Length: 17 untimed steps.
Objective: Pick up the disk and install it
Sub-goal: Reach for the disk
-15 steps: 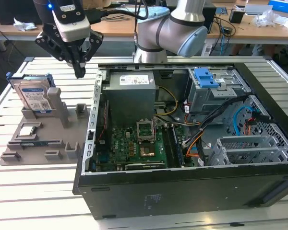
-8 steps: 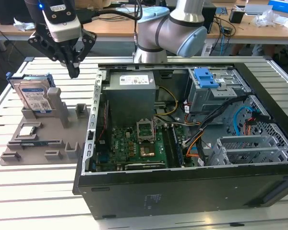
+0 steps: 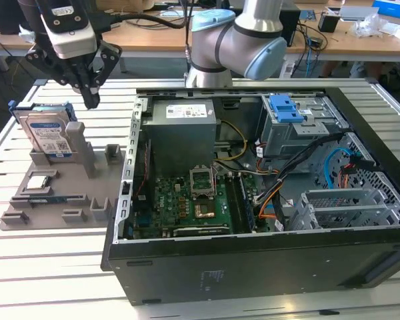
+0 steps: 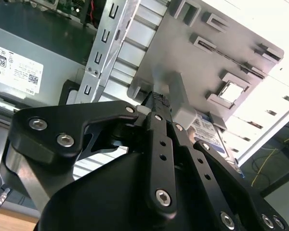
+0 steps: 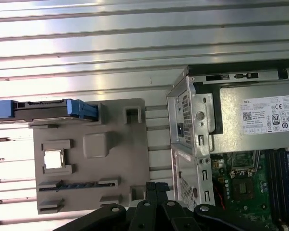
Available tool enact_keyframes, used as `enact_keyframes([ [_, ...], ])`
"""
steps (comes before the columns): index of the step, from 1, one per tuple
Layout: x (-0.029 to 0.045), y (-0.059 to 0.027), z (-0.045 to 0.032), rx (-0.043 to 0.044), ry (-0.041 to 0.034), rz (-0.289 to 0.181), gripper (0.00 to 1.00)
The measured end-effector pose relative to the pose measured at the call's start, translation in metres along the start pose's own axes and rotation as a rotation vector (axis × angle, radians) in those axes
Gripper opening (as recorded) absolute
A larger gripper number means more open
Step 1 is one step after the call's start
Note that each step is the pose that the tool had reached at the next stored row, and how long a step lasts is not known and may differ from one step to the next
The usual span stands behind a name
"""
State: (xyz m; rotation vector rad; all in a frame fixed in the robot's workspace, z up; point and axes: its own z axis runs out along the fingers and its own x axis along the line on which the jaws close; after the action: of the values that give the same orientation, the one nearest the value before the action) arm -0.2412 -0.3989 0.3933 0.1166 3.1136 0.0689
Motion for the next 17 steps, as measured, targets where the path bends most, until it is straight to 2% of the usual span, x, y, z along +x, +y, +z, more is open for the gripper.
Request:
enact_keyframes([
  [7,0.0115,-0.0008,-0.0004,0.0001,0.0001,0.0,0.11],
  [11,0.0242,-0.0018,-0.0007,0.0,0.0,0.0,0.11],
  [17,0.036,-0.0027,-0.001,0.0,0.0,0.0,0.11],
])
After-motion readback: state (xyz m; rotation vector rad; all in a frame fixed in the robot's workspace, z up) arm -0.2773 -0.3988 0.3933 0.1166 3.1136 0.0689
